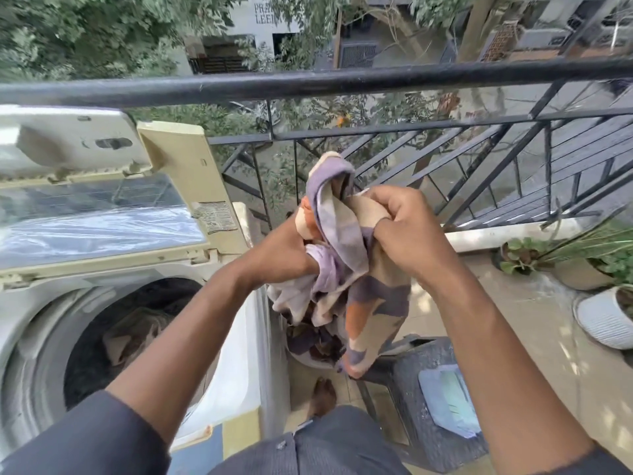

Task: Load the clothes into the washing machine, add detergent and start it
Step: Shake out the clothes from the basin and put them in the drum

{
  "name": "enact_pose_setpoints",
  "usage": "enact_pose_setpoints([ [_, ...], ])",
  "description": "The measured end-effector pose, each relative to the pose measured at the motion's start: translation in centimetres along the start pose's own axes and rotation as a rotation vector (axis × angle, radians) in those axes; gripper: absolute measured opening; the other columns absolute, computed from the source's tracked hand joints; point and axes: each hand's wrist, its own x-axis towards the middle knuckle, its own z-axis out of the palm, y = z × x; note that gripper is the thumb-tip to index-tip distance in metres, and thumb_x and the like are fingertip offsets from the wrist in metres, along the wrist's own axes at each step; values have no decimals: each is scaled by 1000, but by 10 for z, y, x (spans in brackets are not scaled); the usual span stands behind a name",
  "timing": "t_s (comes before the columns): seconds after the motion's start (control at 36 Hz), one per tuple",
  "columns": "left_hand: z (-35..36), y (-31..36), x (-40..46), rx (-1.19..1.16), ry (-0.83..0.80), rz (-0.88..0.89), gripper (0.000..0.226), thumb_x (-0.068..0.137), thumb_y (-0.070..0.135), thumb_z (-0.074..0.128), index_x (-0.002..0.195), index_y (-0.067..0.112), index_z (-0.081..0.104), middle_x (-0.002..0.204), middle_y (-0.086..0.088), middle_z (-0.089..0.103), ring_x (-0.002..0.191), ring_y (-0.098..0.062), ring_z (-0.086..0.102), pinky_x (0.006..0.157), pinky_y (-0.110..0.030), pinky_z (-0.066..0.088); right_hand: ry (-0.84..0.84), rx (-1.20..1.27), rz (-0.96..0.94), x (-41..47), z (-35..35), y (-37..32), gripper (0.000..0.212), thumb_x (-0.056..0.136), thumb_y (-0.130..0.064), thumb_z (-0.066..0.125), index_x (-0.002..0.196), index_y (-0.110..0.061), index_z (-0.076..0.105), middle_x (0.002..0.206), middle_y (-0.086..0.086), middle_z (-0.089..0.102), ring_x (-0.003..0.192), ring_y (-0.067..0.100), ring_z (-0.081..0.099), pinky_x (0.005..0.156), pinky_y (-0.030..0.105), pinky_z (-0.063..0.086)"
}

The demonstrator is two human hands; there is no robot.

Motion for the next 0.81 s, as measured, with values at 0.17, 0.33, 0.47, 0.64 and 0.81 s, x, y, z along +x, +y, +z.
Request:
enact_pose_setpoints([
  [0.17,15,6,0,-62,160,58,33,81,36,69,110,52,68,105,13,75,104,-11,68,97,-49,59,-142,265,-117,-11,-3,4,43,90,7,56,122,-17,72,116,8,75,110,30,69,97,48,53],
  [0.33,10,11,-1,-151,313,54,38,84,5,63,102,37,70,98,29,76,94,13,66,88,-20,57,179,83,88,-16,6,66,59,88,-8,66,138,-38,55,128,-7,60,119,11,58,99,38,52],
  [0.47,0,32,2,-216,359,119,43,83,1,60,106,38,65,96,32,74,93,14,65,86,-12,51,-131,-423,441,-26,29,129,102,60,-48,60,155,-28,32,148,9,47,133,39,49,106,47,49],
  [0.64,-9,43,4,-314,357,184,40,79,-2,59,106,26,68,100,7,76,96,-9,69,89,-30,56,-202,-443,640,-30,57,171,78,74,-62,64,139,-21,53,133,12,57,128,38,54,100,44,51],
  [0.81,-21,41,3,-263,313,162,45,86,-10,64,99,32,64,86,30,75,85,11,67,81,-15,54,-27,-372,528,-16,38,157,23,100,-25,55,111,-11,69,112,18,71,107,38,66,76,33,41],
])
